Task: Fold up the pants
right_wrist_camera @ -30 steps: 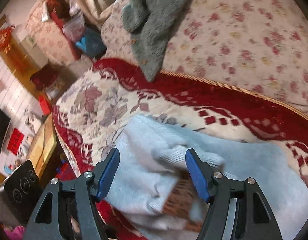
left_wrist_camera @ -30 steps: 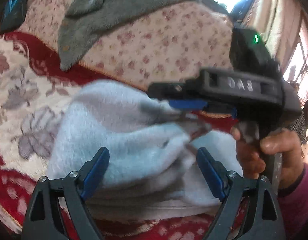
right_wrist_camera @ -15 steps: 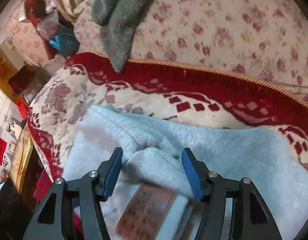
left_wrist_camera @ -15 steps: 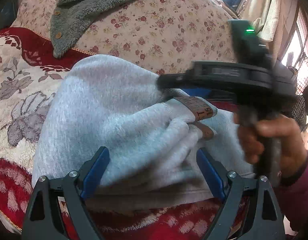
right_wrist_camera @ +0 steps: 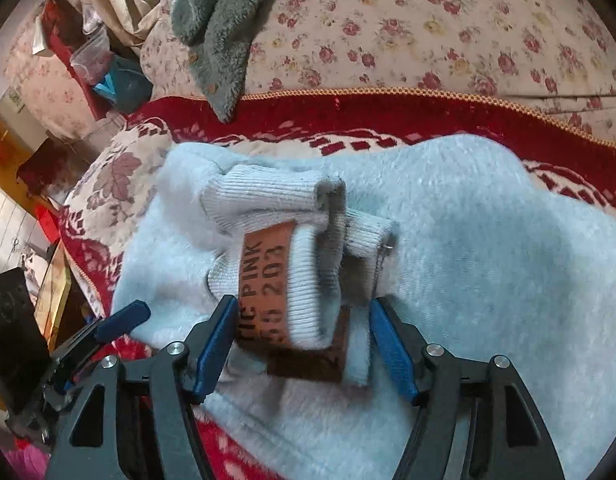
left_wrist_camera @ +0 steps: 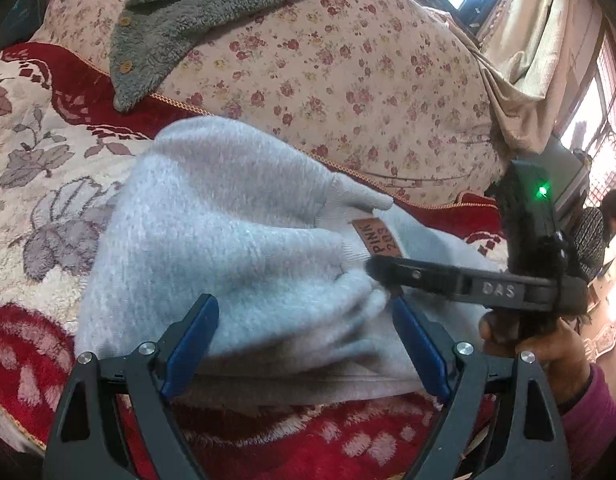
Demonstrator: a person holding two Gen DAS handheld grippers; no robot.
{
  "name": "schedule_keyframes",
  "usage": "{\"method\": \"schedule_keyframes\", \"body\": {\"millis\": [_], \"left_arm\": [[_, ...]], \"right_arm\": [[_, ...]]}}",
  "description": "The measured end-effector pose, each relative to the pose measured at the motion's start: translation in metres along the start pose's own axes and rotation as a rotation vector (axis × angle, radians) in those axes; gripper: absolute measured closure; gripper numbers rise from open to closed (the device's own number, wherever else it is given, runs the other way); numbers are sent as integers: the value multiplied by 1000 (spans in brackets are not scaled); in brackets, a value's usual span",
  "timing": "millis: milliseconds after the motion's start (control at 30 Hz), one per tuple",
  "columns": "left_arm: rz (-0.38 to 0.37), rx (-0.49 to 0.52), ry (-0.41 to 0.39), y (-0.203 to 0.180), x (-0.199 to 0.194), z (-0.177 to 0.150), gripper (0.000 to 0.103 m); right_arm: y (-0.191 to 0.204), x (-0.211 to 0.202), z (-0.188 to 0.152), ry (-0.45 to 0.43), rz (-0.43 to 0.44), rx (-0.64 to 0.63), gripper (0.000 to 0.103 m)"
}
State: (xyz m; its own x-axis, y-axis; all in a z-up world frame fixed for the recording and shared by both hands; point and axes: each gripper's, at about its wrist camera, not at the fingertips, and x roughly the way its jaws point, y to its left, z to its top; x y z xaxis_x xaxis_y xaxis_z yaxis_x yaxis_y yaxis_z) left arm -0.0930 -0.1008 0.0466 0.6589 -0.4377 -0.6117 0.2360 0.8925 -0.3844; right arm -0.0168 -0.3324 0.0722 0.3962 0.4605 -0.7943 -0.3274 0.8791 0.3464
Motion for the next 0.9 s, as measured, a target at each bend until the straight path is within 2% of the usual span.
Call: {"method": "schedule_keyframes", "body": {"millis": [200, 267, 367, 433, 667, 900], "left_arm": [[9, -1, -10, -11, -2, 8, 15], [10, 16, -12, -19, -1, 9, 14], [6, 36, -9, -33, 3, 11, 10], [0, 51, -7, -43, 6, 13, 9], [23, 100, 13, -74, 24, 18, 7], [9, 150, 41, -106, 43, 19, 7]], "right_arm": [[-3, -41, -10, -67, 27, 17, 29], [-8, -53, -16, -81, 31, 37, 27], [-23, -70, -25, -85, 54, 95, 18], [-32, -80, -32, -101, 50, 121, 14], [-59, -105, -57, -112, 23, 189, 12], [-83, -129, -88, -122, -2, 234, 9]]}}
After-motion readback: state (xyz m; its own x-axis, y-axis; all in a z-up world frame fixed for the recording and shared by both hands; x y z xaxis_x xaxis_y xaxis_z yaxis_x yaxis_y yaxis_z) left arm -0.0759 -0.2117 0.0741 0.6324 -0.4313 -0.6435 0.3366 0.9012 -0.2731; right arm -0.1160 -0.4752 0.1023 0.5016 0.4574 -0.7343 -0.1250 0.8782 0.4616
